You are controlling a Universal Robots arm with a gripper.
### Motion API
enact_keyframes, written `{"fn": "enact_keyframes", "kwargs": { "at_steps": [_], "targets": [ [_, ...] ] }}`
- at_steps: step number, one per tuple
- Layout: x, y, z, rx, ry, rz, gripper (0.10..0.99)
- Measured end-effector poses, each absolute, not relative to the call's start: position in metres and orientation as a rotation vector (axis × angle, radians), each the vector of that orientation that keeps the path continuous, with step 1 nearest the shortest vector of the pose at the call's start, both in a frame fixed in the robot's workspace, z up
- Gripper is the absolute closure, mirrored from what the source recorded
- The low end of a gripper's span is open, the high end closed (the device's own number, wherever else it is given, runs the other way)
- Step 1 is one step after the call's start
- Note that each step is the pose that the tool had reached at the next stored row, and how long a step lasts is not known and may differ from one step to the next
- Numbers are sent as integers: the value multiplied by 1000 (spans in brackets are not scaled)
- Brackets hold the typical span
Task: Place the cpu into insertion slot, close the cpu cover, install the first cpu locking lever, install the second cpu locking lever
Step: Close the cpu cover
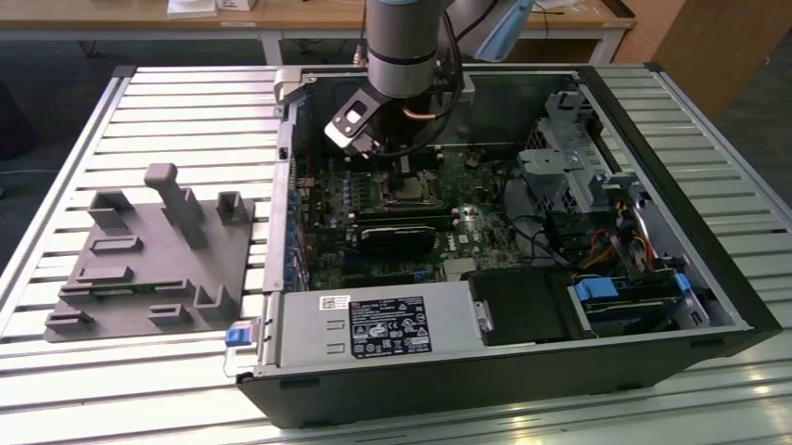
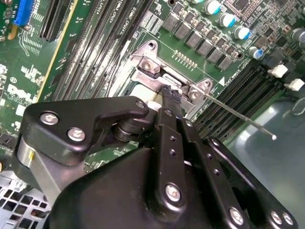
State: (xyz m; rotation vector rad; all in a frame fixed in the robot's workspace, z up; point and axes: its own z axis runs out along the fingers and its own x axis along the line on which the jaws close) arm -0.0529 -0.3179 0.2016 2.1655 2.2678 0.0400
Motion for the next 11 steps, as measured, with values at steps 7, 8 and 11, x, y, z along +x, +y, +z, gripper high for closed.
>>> {"fn": "enact_keyframes", "kwargs": {
  "at_steps": [7, 8, 11],
  "targets": [
    [-53, -318, 206, 2166, 2268, 38, 980],
    [-52, -318, 206, 2166, 2269, 38, 980],
    [-47, -318, 206, 2167, 2269, 37, 980]
  ]
}}
